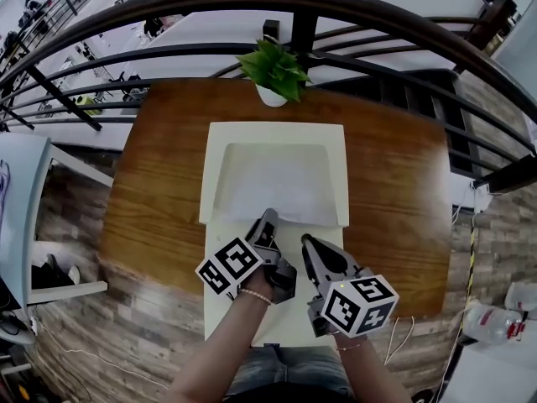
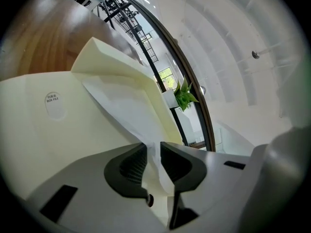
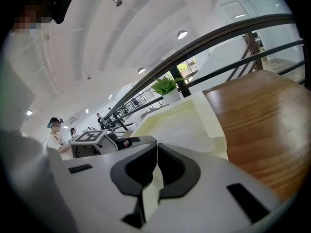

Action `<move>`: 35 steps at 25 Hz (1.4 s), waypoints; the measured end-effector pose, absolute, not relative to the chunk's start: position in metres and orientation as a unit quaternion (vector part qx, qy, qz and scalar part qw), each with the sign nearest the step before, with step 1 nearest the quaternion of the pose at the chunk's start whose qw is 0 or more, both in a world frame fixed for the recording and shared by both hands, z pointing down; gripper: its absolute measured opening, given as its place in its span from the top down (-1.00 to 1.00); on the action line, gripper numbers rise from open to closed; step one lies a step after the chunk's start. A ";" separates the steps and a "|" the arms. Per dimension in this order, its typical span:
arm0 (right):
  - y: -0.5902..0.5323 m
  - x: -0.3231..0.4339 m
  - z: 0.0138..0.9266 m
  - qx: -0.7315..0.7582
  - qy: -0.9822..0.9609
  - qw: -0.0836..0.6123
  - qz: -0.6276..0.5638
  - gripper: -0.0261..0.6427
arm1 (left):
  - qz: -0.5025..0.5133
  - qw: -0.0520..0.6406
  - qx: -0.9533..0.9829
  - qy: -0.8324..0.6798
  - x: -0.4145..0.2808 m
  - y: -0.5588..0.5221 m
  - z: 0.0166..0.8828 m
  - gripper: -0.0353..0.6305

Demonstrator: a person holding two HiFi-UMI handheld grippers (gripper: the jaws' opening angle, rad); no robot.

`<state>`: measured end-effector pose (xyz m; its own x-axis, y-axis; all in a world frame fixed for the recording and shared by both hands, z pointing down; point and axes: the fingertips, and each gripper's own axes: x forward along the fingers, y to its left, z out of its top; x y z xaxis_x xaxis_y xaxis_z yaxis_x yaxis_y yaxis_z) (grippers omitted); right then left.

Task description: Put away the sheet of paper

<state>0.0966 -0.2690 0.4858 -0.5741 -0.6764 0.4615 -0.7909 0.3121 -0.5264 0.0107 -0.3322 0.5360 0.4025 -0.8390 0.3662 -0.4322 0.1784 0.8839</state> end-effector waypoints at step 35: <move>-0.235 0.095 0.426 0.453 -0.828 0.046 0.328 0.84 | -0.062 0.469 0.748 -0.465 0.007 -0.263 0.448 0.23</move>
<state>0.0948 -0.2347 0.4264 -0.5861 -0.7188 0.3740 -0.7797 0.3747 -0.5017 0.0069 -0.2628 0.4481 0.5595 -0.7543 0.3434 -0.6379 -0.1274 0.7595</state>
